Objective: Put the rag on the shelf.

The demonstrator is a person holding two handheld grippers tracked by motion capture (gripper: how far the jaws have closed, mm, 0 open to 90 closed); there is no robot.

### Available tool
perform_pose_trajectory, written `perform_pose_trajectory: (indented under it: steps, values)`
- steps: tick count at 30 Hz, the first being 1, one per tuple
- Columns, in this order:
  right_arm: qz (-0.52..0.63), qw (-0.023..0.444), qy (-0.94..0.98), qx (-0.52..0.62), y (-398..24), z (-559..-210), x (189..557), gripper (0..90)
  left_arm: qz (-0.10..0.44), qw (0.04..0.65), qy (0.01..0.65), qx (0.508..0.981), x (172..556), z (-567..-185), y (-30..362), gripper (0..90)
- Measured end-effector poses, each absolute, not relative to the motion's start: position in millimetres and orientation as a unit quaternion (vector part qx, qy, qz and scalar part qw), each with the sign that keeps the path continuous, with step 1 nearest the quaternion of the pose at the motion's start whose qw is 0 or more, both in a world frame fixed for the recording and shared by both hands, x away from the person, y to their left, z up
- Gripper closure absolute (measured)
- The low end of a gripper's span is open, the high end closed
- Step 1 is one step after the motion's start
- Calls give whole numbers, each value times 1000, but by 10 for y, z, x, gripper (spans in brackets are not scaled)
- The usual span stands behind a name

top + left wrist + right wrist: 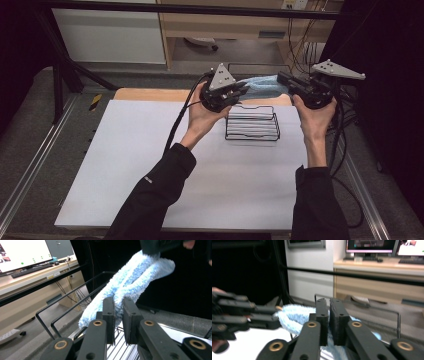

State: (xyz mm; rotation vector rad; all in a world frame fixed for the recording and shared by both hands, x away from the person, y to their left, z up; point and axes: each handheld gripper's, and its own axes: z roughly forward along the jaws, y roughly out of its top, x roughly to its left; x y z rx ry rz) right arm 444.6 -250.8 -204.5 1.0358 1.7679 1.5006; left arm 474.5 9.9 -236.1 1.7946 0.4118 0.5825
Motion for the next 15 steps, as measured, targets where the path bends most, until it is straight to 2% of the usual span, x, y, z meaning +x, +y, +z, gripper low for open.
perform_pose_trajectory:
  steps: [5, 8, 15]
  values:
    - [557, 285, 672, 397, -2521, -2160, 4473, 900, 206, 588, 200, 756, 4735, -2294, 182, 743]
    - [553, 279, 675, 400, -2532, -2229, 4481, 900, 183, 599, 217, 749, 4738, -2234, 226, 741]
    - [551, 272, 681, 399, -2533, -2365, 4477, 900, 153, 592, 235, 756, 4767, -2208, 147, 828]
